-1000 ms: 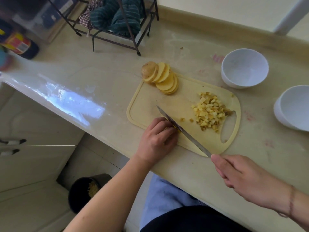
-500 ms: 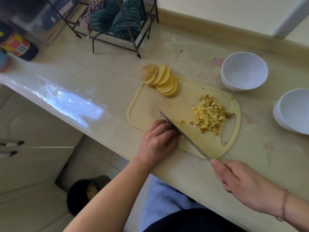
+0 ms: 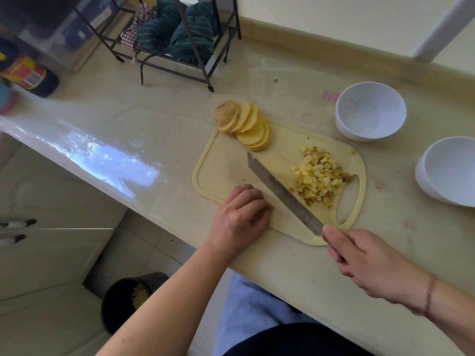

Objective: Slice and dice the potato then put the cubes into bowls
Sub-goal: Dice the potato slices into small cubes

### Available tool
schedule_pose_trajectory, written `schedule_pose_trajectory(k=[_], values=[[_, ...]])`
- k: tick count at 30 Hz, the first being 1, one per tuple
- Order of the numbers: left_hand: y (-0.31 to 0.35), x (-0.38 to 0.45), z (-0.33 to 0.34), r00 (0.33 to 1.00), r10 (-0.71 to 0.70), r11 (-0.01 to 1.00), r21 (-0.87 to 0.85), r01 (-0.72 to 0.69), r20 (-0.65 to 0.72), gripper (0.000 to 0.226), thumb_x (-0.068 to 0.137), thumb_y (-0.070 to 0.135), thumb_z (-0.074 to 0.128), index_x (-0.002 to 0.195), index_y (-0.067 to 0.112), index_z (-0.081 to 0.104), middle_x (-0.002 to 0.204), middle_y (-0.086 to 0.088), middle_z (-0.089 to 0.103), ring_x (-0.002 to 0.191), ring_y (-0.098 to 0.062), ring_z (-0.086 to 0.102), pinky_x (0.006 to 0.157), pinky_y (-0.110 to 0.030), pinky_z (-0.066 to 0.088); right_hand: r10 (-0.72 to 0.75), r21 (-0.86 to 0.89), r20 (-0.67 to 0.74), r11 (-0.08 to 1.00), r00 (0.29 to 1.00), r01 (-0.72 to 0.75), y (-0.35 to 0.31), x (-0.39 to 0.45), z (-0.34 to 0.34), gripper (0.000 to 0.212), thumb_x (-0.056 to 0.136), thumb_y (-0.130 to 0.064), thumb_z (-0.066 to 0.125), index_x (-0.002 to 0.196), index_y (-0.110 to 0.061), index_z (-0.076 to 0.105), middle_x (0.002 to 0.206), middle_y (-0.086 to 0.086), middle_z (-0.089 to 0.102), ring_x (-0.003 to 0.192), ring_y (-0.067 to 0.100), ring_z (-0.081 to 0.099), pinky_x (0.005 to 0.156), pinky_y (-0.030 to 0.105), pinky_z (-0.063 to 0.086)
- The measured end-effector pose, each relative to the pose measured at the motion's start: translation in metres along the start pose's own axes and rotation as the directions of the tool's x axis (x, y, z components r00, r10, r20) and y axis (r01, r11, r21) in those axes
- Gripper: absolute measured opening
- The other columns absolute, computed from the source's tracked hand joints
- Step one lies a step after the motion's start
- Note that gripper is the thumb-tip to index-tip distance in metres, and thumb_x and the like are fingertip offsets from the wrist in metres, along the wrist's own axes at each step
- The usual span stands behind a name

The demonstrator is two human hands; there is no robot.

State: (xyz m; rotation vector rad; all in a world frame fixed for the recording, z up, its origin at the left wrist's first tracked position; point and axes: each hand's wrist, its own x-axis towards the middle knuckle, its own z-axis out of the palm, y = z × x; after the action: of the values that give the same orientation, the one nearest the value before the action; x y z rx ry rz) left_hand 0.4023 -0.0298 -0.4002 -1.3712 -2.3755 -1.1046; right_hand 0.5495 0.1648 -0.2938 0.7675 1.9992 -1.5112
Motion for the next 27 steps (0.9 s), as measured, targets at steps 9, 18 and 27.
schedule_pose_trajectory(k=[9, 18, 27], values=[[0.000, 0.000, 0.001, 1.000, -0.017, 1.000, -0.022, 0.017, 0.015, 0.006, 0.083, 0.002, 0.081, 0.085, -0.001, 0.076, 0.091, -0.012, 0.069, 0.095, -0.029, 0.063, 0.082, -0.040, 0.056, 0.096, 0.100, -0.019, 0.991, 0.995, -0.094, 0.011, -0.002, -0.014, 0.057, 0.081, -0.069, 0.038, 0.068, -0.013, 0.042, 0.056, 0.004, 0.030, 0.042, 0.016, 0.021, 0.038, 0.018, 0.020], [0.036, 0.031, -0.033, 0.952, -0.045, 0.996, -0.083, 0.021, -0.302, 0.014, 0.086, 0.019, 0.065, 0.089, 0.014, 0.053, 0.088, -0.008, 0.057, 0.089, -0.026, 0.051, 0.088, -0.033, 0.040, -0.318, -0.646, -0.200, 0.754, 0.927, 0.119, 0.033, -0.020, -0.023, 0.072, 0.074, -0.086, 0.003, 0.064, -0.027, 0.043, 0.050, -0.008, 0.051, 0.048, 0.008, 0.051, 0.046, 0.026, 0.037], [0.035, 0.081, -0.002, 0.910, -0.103, 0.994, 0.078, 0.078, 0.402, 0.033, 0.087, 0.048, 0.060, 0.068, 0.023, 0.050, 0.067, 0.012, 0.043, 0.065, -0.014, 0.043, 0.060, -0.028, 0.036, -0.458, -0.881, -0.224, 0.473, 0.860, 0.023, 0.044, -0.008, -0.018, 0.072, 0.091, -0.072, 0.003, 0.070, -0.026, 0.055, 0.049, -0.004, 0.054, 0.034, 0.015, 0.051, 0.037, 0.025, 0.015]])
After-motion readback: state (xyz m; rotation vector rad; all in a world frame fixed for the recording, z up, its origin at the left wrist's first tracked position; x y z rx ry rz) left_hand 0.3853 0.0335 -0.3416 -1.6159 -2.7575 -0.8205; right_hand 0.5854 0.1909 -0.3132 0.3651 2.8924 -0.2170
